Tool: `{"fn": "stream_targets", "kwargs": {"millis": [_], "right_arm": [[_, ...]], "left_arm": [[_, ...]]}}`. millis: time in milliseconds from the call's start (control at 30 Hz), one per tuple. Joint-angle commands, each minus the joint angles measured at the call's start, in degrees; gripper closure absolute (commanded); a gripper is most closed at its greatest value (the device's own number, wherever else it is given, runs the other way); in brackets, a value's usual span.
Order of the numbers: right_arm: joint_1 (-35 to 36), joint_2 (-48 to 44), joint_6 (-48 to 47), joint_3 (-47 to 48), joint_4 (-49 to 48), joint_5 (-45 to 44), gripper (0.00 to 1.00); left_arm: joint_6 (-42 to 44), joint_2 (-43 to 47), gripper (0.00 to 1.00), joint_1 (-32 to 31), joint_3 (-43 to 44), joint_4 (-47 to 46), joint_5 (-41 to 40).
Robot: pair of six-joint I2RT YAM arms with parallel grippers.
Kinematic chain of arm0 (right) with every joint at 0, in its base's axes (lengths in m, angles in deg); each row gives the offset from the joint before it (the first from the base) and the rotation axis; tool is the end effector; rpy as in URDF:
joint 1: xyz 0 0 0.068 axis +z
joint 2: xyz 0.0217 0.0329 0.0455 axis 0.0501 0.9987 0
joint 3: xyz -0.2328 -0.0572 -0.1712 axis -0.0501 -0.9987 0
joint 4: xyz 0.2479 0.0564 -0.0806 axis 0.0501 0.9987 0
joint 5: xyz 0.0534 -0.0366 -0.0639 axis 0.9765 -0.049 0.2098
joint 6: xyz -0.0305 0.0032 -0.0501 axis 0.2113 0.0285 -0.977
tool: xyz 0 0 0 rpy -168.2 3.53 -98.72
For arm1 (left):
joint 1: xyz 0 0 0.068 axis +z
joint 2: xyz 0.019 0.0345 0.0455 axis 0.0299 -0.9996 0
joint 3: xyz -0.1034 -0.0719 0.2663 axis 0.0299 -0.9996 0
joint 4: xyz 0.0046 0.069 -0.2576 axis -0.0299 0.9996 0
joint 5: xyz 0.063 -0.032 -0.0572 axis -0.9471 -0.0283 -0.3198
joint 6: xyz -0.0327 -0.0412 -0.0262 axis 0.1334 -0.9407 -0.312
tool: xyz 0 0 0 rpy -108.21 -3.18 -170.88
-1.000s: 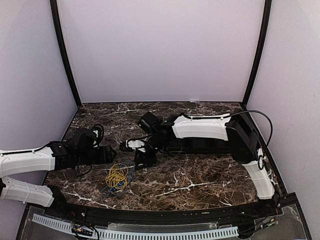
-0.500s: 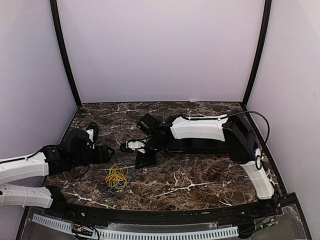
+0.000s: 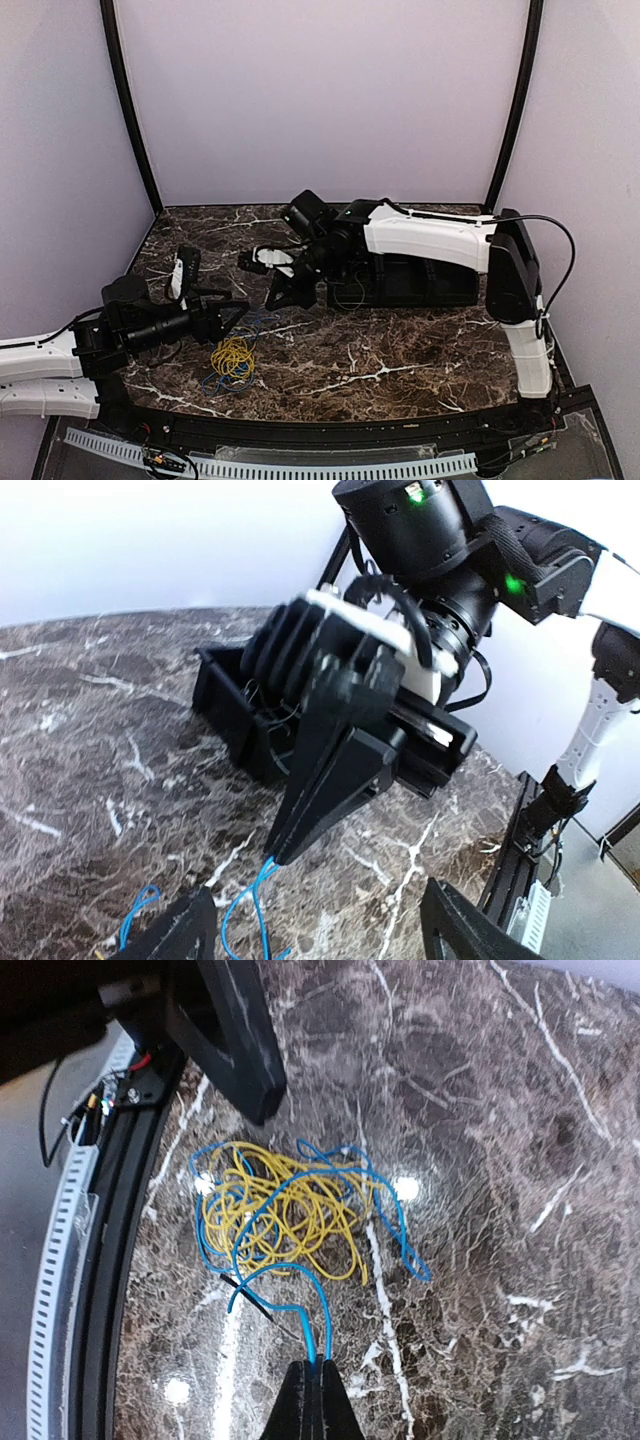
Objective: Untangle the cables
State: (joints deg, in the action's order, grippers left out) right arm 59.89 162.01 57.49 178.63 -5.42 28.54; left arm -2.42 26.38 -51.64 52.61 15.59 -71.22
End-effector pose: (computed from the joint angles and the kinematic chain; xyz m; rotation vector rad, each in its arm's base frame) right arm 0.2568 0.4358 0.2485 -1.8663 1.7790 0.8922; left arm 0.1141 -0.1350 0.2464 0.3775 1.7679 -0.9558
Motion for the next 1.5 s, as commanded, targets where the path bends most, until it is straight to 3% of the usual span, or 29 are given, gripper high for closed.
{"fn": "stream_targets", "kwargs": {"millis": [0, 333, 500, 667, 900, 1167, 1467], "right_arm": [[-1.3, -4.2, 3.3, 2.1, 1.5, 5.2, 1.0], [-2.1, -6.1, 5.8, 3.3, 1.0, 8.4, 1.0], [-3.9, -9.5, 5.5, 3.4, 1.2, 8.7, 1.0], [-7.6, -15.1, 4.1, 3.6, 2.2, 11.8, 1.0], [-14.7, -21.7, 2.1, 7.6, 4.0, 15.8, 1.0], [-20.9, -28.5, 1.5, 9.3, 3.7, 16.4, 1.0], [-28.7, -34.1, 2.5, 10.6, 4.3, 23.6, 1.0]], "left_arm": [[6.1, 0.0, 0.27, -1.4, -2.4, -12.1, 2.3], [12.9, -16.0, 0.3, -1.5, -2.0, -24.0, 1.9], [13.5, -23.3, 0.57, -1.4, -1.4, -25.2, 1.4], [13.3, -23.8, 0.83, -1.5, -3.8, -25.2, -3.1], [14.2, -23.3, 0.99, -1.4, -2.7, -21.0, -3.7], [14.1, -23.2, 1.0, -1.4, -1.2, -16.1, -6.5], [13.1, -29.5, 0.86, -1.4, 4.3, -7.9, -11.9]]}}
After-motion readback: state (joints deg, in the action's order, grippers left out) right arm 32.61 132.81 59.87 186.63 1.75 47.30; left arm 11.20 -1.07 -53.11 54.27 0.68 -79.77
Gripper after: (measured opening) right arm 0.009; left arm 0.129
